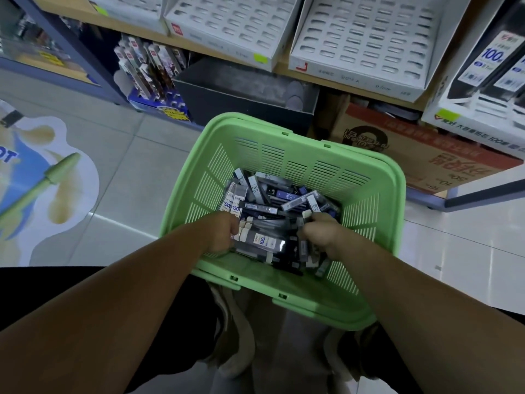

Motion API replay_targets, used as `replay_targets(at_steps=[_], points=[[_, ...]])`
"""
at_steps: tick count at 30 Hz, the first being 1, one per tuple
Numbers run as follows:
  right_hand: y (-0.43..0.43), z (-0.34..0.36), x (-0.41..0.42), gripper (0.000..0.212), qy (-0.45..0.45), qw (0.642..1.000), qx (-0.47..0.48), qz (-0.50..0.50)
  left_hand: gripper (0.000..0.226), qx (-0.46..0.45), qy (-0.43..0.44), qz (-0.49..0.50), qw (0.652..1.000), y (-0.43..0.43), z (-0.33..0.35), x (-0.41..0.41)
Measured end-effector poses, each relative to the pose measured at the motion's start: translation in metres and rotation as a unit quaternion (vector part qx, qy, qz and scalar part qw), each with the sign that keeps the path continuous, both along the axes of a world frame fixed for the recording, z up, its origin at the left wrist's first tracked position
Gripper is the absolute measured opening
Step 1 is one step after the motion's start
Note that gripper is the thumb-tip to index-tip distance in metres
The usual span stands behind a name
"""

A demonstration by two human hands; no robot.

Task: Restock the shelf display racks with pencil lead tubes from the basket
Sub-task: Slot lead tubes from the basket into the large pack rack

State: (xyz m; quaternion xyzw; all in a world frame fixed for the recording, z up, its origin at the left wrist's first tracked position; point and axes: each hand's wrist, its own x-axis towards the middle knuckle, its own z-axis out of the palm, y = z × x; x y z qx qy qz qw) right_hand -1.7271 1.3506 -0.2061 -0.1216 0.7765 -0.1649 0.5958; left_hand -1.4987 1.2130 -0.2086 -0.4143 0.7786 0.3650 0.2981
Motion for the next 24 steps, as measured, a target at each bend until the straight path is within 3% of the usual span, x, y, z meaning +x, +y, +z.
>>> replay_targets(at_steps=[4,9,15,17,20,24], points=[[0.000,-0.001,-0.006,0.030,0.023,0.997,-0.026,-0.070,0.043,-0.041,0.000,0.005,0.999,0.000,0.003,-0.003],[-0.010,-0.002,0.002,0.030,-0.047,0.979,-0.056,-0.189,0.032,-0.119,-0.002,0.038,0.992,-0.002,0.001,-0.012],[-0.015,-0.004,0.000,0.013,0.010,0.961,-0.094,-0.261,0.054,-0.227,0.002,0.024,0.974,-0.004,-0.001,-0.031],[-0.014,-0.005,0.000,0.013,0.064,0.960,-0.118,-0.245,0.055,-0.227,-0.018,0.033,0.973,-0.003,-0.005,-0.035],[-0.009,-0.006,0.007,0.014,0.105,0.977,-0.128,-0.131,0.078,-0.199,-0.005,0.070,0.977,-0.004,-0.015,-0.038],[-0.007,-0.005,0.023,0.020,-0.012,0.987,-0.095,-0.128,0.087,-0.165,0.032,0.123,0.978,-0.010,-0.023,-0.041]])
